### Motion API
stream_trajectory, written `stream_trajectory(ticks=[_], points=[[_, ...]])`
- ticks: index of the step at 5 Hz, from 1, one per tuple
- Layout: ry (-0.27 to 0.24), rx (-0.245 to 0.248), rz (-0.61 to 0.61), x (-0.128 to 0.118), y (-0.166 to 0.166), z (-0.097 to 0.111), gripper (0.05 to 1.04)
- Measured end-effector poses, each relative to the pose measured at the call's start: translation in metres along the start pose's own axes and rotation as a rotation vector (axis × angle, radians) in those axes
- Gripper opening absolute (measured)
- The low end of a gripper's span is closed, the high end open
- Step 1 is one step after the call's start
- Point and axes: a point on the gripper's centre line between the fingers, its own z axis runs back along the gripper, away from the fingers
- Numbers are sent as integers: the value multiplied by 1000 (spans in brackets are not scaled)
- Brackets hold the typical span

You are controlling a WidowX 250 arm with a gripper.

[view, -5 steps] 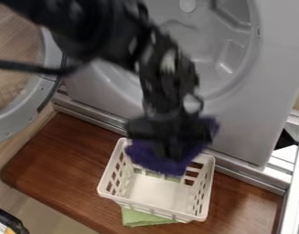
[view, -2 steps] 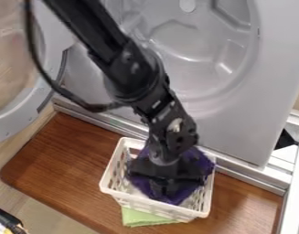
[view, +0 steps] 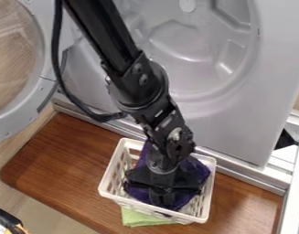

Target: Move the purple towel inside the white basket

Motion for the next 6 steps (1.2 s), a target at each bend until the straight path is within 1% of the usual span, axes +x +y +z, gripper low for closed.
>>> stream_trajectory(ticks=[1, 2, 3, 4, 5, 6], points=[[28, 1, 9, -2, 2, 0, 302], [41, 4, 7, -3, 4, 0, 592], [22, 42, 8, -1, 6, 7, 892], [-5, 18, -5, 3, 0, 21, 1009], [-35, -22, -19, 6, -7, 38, 1005], [-64, -33, -60, 6, -11, 60, 999]])
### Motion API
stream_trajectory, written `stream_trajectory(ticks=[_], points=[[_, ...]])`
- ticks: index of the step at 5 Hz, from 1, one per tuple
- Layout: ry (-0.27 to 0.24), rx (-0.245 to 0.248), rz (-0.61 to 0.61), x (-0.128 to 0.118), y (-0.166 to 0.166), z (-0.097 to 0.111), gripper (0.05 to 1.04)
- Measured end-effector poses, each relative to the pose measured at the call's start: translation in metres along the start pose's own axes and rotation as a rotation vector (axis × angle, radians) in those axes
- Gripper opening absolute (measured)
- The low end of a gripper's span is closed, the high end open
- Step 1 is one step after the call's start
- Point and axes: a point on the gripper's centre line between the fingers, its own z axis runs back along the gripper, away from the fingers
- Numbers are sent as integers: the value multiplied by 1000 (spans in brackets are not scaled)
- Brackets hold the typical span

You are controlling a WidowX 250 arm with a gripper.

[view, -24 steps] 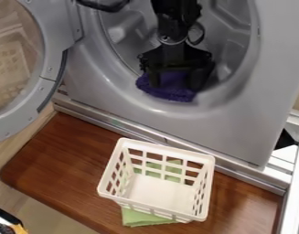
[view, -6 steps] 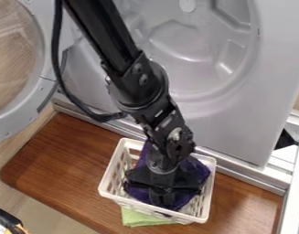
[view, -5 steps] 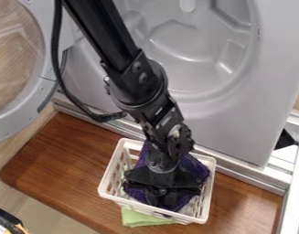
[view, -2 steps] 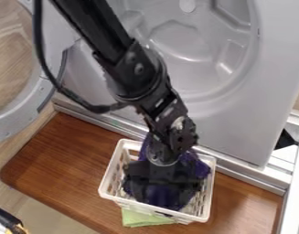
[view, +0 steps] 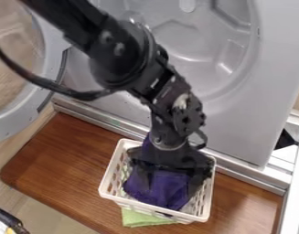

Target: Move the purple towel inside the white basket

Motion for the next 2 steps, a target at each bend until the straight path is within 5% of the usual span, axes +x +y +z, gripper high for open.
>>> stream_trajectory(ticks=[1, 2], points=[[-71, -42, 12, 9, -3, 28, 1000], [-68, -40, 12, 8, -3, 27, 1000]])
